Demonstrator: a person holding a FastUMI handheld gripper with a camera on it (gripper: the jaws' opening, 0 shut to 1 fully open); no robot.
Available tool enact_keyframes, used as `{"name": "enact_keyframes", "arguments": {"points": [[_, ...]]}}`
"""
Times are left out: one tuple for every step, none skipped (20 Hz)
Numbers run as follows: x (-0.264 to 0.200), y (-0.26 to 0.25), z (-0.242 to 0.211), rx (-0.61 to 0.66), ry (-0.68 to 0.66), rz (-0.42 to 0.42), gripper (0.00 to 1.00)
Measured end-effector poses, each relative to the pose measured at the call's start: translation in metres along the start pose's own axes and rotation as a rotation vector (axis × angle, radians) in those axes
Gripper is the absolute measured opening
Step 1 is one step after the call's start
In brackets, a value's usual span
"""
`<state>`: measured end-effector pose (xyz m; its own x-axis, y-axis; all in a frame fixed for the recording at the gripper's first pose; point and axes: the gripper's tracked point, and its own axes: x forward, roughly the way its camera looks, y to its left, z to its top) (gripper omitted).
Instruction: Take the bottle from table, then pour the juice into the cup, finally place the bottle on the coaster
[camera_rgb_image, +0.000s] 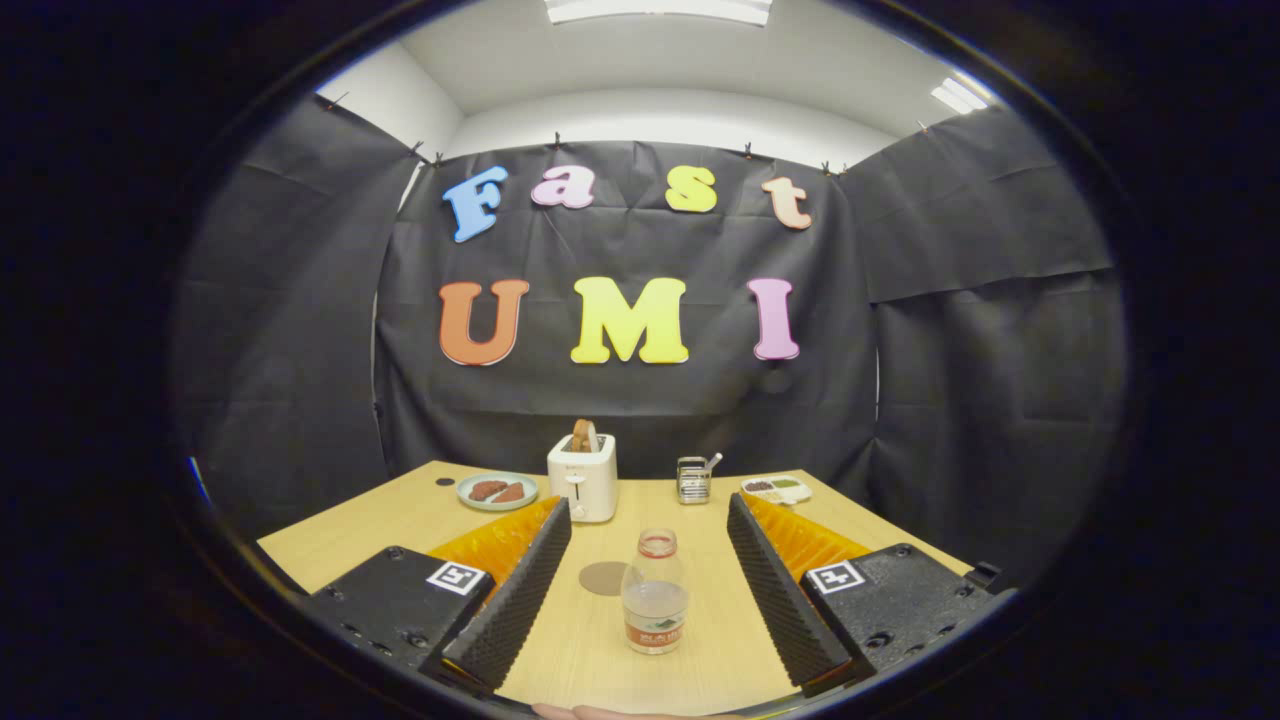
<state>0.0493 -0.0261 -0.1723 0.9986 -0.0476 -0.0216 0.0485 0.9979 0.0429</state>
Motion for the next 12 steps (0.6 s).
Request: {"name": "enact_keyframes", "arguments": {"points": [[0.004,0.0,-0.007,0.003,-0.001,0.003,1.0],[0.008,0.001,-0.017,0.002,0.004,0.006,1.0],[0.013,0.002,-0.026,-0.002,0.016,0.009,1.0],[0.017,0.002,-0.035,-0.005,0.025,0.01,1.0],[0.021,0.001,-0.042,-0.008,0.033,0.006,1.0],[0.025,-0.001,-0.05,-0.013,0.037,0.001,1.0],[0.029,-0.002,-0.057,-0.019,0.04,-0.006,1.0],[0.033,-0.004,-0.064,-0.023,0.042,-0.014,1.0],[0.037,-0.004,-0.07,-0.026,0.041,-0.018,1.0],[0.04,-0.005,-0.076,-0.029,0.041,-0.022,1.0],[0.043,-0.005,-0.083,-0.032,0.041,-0.025,1.0],[0.046,-0.006,-0.089,-0.033,0.042,-0.029,1.0]]}}
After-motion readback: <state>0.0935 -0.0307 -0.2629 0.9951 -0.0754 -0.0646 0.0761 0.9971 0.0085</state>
